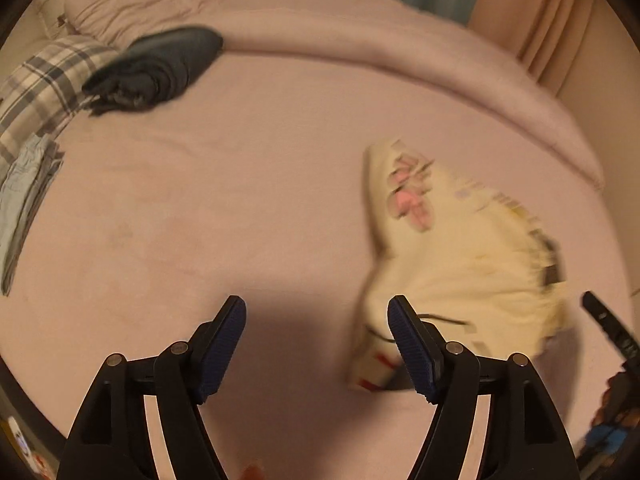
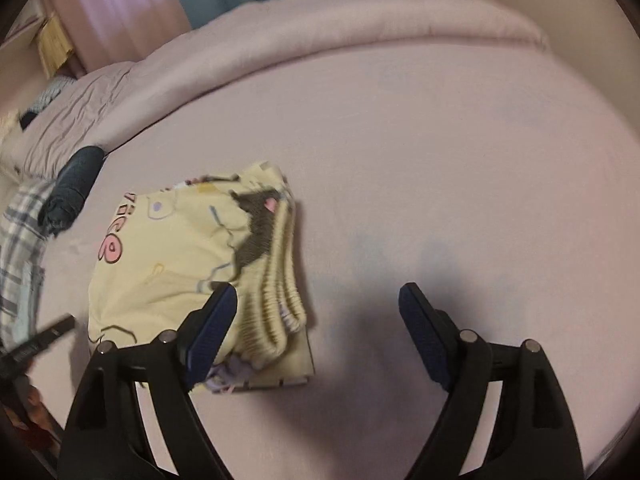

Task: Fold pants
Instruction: 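Release the pants with the right gripper and withdraw both grippers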

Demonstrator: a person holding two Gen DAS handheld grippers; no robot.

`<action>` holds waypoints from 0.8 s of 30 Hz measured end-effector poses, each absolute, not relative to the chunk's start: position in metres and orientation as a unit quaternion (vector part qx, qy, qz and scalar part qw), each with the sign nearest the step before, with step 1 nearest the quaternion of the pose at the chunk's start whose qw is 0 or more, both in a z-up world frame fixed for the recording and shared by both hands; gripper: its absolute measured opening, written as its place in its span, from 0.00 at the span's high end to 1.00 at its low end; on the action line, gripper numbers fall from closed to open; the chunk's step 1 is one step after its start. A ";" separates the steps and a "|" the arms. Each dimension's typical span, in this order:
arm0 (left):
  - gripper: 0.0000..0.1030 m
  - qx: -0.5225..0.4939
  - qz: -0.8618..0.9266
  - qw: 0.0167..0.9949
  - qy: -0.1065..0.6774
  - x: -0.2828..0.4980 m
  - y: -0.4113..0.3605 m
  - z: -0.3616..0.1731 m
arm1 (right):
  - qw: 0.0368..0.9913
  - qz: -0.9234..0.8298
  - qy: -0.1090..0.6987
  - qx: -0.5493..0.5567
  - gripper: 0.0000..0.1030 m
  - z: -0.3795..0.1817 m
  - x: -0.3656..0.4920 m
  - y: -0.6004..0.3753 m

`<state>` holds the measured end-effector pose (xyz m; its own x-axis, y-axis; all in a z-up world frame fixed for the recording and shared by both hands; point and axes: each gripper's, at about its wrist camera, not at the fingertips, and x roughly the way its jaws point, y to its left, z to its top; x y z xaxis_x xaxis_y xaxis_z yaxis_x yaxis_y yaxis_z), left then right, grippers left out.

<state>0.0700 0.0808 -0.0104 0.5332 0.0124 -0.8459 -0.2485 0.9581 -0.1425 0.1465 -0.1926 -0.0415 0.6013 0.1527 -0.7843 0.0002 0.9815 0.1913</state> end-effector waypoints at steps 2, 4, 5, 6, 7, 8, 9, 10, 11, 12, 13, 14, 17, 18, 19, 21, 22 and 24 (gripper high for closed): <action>0.28 -0.115 0.071 0.879 0.457 0.066 0.067 0.010 | 0.905 0.050 0.416 0.068 0.19 -0.019 0.133 -0.187; 0.28 -0.099 0.069 0.889 0.441 0.081 0.042 0.024 | 0.918 0.058 0.388 0.060 0.17 0.004 0.118 -0.182; 0.28 -0.091 0.067 0.896 0.428 0.074 0.035 0.034 | 0.922 0.061 0.378 0.059 0.16 0.011 0.112 -0.179; 0.28 -0.087 0.065 0.900 0.422 0.070 0.031 0.041 | 0.926 0.064 0.367 0.058 0.15 0.019 0.107 -0.175; 0.28 -0.079 0.060 0.905 0.413 0.070 0.025 0.047 | 0.929 0.067 0.359 0.057 0.14 0.026 0.101 -0.172; 0.28 -0.072 0.058 0.908 0.409 0.065 0.022 0.050 | 0.932 0.070 0.352 0.055 0.13 0.032 0.095 -0.169; 0.28 -0.066 0.056 0.911 0.403 0.061 0.016 0.053 | 0.933 0.071 0.349 0.051 0.13 0.037 0.093 -0.161; 0.28 -0.062 0.054 0.914 0.398 0.060 0.011 0.056 | 0.935 0.069 0.346 0.047 0.13 0.040 0.089 -0.159; 0.28 -0.056 0.053 0.916 0.394 0.060 0.008 0.059 | 0.936 0.066 0.343 0.041 0.13 0.042 0.084 -0.156; 0.28 -0.050 0.052 0.917 0.392 0.060 0.009 0.059 | 0.937 0.062 0.341 0.034 0.13 0.043 0.081 -0.151; 0.28 -0.044 0.053 0.918 0.390 0.060 0.007 0.058 | 0.939 0.060 0.338 0.028 0.13 0.045 0.079 -0.147; 0.28 -0.039 0.054 0.919 0.389 0.058 0.003 0.060 | 0.940 0.060 0.336 0.022 0.13 0.046 0.077 -0.144; 0.28 -0.043 0.042 0.918 0.391 0.056 -0.001 0.061 | 0.940 0.062 0.335 0.017 0.13 0.047 0.071 -0.138; 0.28 -0.045 0.038 0.918 0.392 0.055 -0.003 0.061 | 0.941 0.063 0.333 0.018 0.13 0.049 0.067 -0.138; 0.28 -0.045 0.036 0.918 0.393 0.054 -0.005 0.061 | 0.941 0.063 0.332 0.020 0.13 0.050 0.062 -0.136; 0.28 -0.042 0.036 0.917 0.394 0.053 -0.008 0.060 | 0.941 0.065 0.332 0.022 0.13 0.050 0.059 -0.135; 0.28 -0.041 0.036 0.917 0.394 0.053 -0.010 0.060 | 0.941 0.066 0.332 0.023 0.13 0.050 0.058 -0.134; 0.28 -0.040 0.032 0.917 0.397 0.053 -0.013 0.059 | 0.941 0.067 0.331 0.023 0.13 0.050 0.056 -0.134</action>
<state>0.0532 -0.0125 0.0594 0.6834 0.0275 -0.7295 -0.0910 0.9947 -0.0477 0.0556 -0.1344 0.0503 0.7721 0.1416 -0.6195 -0.1109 0.9899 0.0881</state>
